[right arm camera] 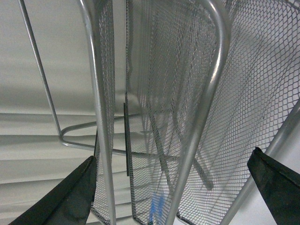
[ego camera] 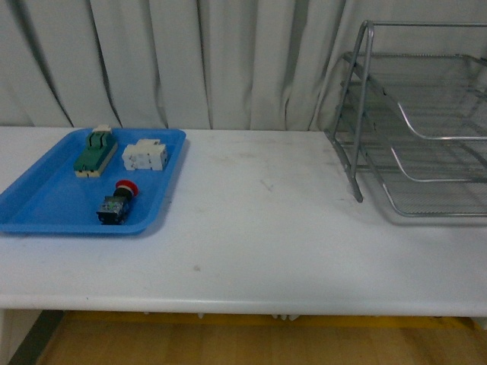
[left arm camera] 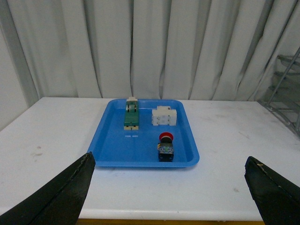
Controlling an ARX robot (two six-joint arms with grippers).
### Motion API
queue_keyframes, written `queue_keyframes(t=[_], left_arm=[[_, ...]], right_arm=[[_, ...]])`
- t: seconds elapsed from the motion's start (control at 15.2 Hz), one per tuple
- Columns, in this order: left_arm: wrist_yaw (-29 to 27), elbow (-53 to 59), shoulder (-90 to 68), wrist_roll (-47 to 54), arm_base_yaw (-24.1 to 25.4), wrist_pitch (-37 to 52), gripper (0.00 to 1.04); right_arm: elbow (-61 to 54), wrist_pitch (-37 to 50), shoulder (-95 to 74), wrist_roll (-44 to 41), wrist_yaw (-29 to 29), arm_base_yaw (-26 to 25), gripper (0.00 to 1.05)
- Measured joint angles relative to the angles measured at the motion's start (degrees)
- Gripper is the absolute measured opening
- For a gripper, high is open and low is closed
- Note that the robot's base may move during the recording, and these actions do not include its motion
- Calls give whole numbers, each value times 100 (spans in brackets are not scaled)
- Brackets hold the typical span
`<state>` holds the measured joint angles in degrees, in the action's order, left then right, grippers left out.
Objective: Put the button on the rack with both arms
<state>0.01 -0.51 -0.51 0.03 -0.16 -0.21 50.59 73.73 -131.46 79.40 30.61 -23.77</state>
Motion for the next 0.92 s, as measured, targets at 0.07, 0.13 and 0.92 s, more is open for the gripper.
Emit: queue_keyframes(t=[0.07,0.13,0.92], left_arm=[[0,0,0,0,0,0,98],[-2,0,0,0,0,0,98],[-2,0,0,0,0,0,98]], right_arm=[[20,0,-52,-39,-9,57,98],[37,-4,-90,-79,-20,66,98],[417,-11,-422,-293,-116,476,91]])
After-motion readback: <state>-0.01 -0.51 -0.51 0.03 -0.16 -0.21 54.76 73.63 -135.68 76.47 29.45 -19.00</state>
